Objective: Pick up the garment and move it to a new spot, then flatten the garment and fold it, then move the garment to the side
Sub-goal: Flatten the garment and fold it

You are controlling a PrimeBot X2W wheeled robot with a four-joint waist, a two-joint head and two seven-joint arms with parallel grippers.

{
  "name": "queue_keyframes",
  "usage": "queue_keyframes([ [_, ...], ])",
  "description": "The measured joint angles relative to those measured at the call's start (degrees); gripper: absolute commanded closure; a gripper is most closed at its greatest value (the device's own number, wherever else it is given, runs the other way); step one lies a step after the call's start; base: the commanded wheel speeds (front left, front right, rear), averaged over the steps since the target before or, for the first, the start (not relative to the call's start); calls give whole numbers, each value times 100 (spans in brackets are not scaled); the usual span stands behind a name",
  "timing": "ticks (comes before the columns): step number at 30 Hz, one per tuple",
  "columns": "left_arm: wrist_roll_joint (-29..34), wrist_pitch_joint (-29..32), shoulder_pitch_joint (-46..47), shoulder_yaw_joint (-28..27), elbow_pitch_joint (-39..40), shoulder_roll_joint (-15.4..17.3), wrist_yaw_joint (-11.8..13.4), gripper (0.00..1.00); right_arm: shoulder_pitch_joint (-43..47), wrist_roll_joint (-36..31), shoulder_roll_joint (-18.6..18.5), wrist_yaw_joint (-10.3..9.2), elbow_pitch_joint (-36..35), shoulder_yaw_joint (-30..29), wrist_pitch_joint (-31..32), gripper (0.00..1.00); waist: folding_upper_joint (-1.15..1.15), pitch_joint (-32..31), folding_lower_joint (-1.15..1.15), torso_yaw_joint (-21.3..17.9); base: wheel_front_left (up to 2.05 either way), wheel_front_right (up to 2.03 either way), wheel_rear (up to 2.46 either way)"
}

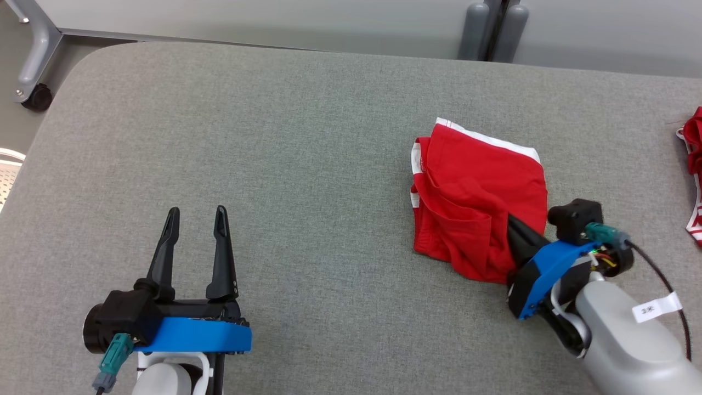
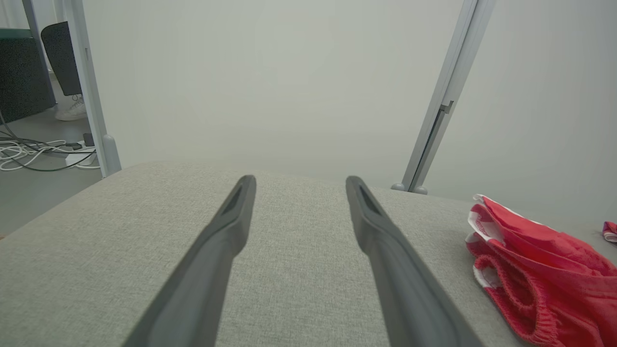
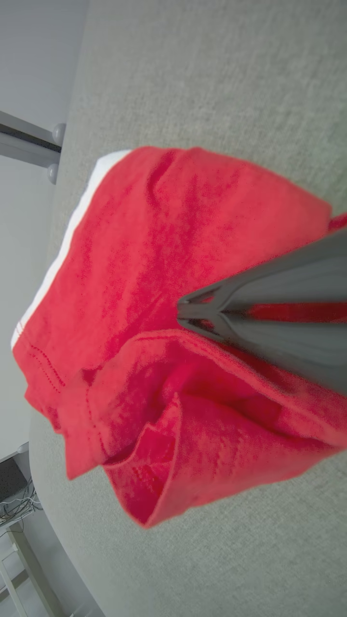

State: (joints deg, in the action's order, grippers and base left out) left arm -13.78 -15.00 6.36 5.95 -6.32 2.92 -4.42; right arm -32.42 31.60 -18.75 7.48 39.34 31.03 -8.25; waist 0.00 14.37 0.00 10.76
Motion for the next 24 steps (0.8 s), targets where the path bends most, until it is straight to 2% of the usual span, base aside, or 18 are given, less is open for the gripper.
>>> queue_keyframes([
  [11, 14, 1, -20, 5, -11, -1, 0, 0, 64, 433, 324, 1, -183, 1326, -370, 100, 0, -129, 0, 49, 0, 0, 0],
  [14, 21, 0, -21, -5, -10, 0, 0, 0, 65, 499, 432, 1, -79, 1521, -446, 100, 0, -141, 0, 22, 0, 0, 0],
  [20, 79, 0, -21, -77, -14, -1, -7, 0, -73, 533, 420, 1, -47, 1365, -639, 100, 0, -187, 0, -128, 0, 0, 0],
  [24, 123, 1, -42, -153, -30, -1, 30, 0, -27, 388, 240, 1, -427, 767, -671, 100, 0, -264, 0, -314, 0, 0, 0],
])
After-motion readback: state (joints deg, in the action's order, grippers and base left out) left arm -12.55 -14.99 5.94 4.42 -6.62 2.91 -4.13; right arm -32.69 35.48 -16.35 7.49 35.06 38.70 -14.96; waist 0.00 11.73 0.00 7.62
